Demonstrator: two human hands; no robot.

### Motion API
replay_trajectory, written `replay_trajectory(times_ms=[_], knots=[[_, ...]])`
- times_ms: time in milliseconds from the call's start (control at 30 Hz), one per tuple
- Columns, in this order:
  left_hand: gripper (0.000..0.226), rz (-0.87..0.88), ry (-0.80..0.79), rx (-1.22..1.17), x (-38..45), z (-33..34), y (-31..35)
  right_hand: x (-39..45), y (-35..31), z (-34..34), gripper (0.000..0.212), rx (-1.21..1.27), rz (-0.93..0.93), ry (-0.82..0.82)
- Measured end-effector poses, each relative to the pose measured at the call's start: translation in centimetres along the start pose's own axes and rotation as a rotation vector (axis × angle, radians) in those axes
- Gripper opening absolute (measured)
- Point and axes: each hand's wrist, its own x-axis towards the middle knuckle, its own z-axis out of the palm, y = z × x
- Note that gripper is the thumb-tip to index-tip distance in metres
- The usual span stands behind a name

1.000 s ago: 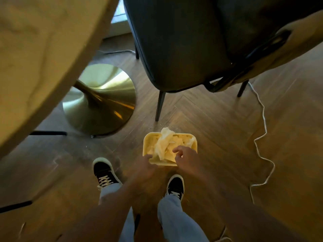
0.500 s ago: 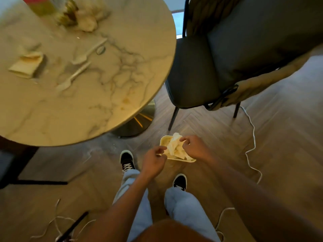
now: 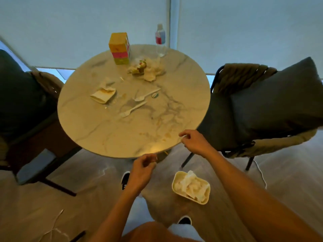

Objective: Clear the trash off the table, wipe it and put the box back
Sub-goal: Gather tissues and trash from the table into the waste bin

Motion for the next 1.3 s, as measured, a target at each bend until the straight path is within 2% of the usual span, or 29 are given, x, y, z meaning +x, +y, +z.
replay_trajectory(times_ms=[133, 300, 467, 567, 667, 767, 900, 1000, 1133, 1200, 1300], knots=[[0.023, 0.043, 0.058, -0.035, 3.6, -5.1, 1.5, 4.1, -4.6, 2.3, 0.029, -0.065, -0.049, -0.016], [0.027, 0.006, 0.076, -0.06, 9.4, -12.0, 2.7, 9.9, -10.3, 5.7, 0.032, -0.109, -0.057, -0.012], [0.028, 0.013, 0.042, -0.017, 16.2, -18.8, 4.8, 17.4, -16.0, 7.0, 0.03, -0.128, -0.025, 0.093], [0.027, 0.007, 0.006, 0.018, 20.6, -21.7, 6.1, 22.2, -18.6, 6.5, 0.037, -0.113, -0.001, 0.162], [0.025, 0.019, -0.034, 0.059, 24.3, -23.7, 7.3, 26.9, -19.9, 6.0, 0.049, -0.121, 0.006, 0.215], [0.026, 0.019, -0.079, 0.076, 27.3, -24.8, 7.9, 31.3, -19.6, 5.7, 0.052, -0.204, 0.147, 0.192], [0.027, 0.042, -0.144, 0.063, 30.9, -25.2, 9.0, 34.9, -19.1, 5.5, 0.048, -0.293, 0.203, 0.179], [0.03, 0.059, -0.199, 0.052, 33.2, -25.2, 10.1, 34.2, -20.5, 6.1, 0.034, -0.315, 0.124, 0.329], [0.036, 0.136, -0.264, 0.051, 35.5, -24.5, 11.6, 30.9, -24.3, 8.5, 0.015, -0.062, 0.01, 0.45], [0.046, 0.151, -0.313, 0.033, 36.7, -24.1, 12.3, 29.4, -26.0, 9.8, 0.012, 0.117, 0.012, 0.371], [0.05, 0.152, -0.412, 0.044, 38.2, -23.8, 13.2, 28.5, -27.6, 10.8, 0.022, 0.383, 0.034, 0.149]])
